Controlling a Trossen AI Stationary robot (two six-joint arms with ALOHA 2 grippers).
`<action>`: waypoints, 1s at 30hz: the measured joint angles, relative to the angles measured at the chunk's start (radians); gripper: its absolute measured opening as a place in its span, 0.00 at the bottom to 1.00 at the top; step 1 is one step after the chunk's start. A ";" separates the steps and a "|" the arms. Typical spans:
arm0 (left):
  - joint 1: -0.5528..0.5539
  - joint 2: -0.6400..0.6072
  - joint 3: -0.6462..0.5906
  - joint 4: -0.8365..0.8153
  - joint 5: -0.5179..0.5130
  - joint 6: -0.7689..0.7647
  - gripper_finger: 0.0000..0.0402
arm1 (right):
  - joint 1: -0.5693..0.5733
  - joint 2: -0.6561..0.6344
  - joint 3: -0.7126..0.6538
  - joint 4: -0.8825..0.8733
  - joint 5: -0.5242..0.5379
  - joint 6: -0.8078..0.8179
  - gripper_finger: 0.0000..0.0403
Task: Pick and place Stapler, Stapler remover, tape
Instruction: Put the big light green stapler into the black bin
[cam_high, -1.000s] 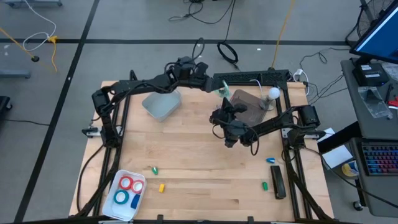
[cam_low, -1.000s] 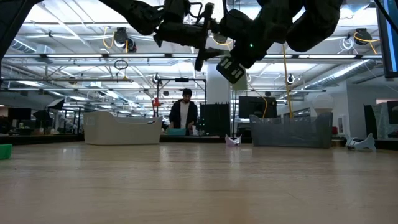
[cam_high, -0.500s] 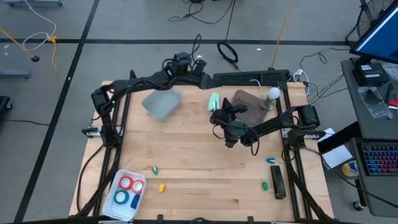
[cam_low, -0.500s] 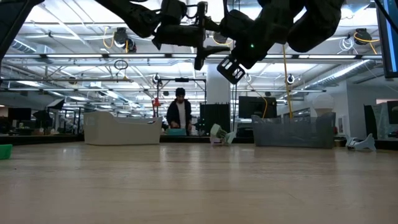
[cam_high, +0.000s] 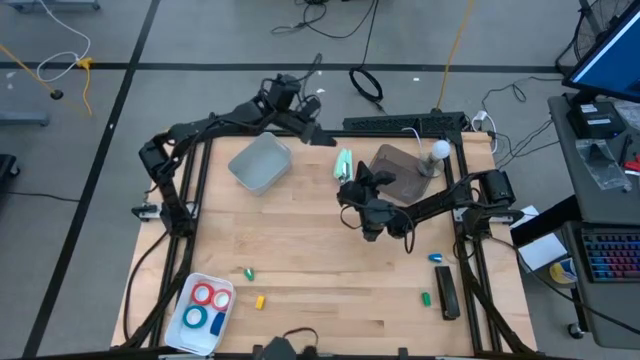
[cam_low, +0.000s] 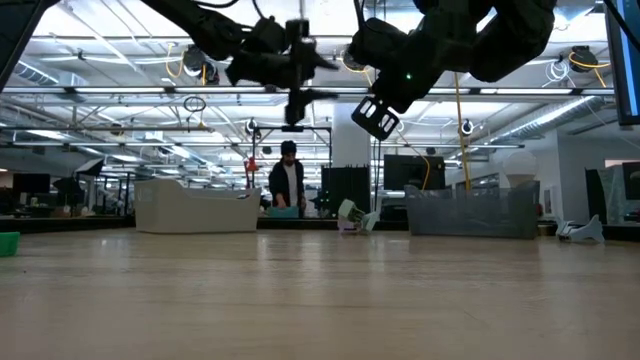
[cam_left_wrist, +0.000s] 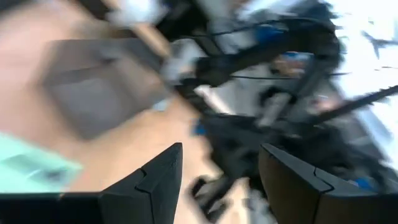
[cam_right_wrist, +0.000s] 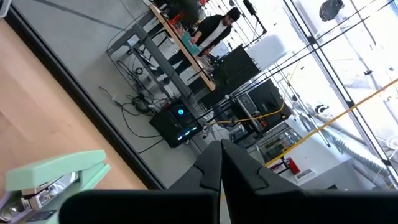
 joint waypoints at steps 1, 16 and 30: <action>0.007 -0.002 0.000 -0.035 -0.040 0.034 0.52 | 0.000 0.000 0.000 -0.004 0.000 0.000 0.00; 0.044 -0.020 0.000 -0.433 -0.461 0.290 0.52 | -0.032 0.000 0.000 -0.016 -0.090 0.022 0.00; 0.033 -0.020 0.000 -0.480 -0.711 0.520 0.52 | -0.106 0.000 0.000 -0.264 -0.488 0.113 0.00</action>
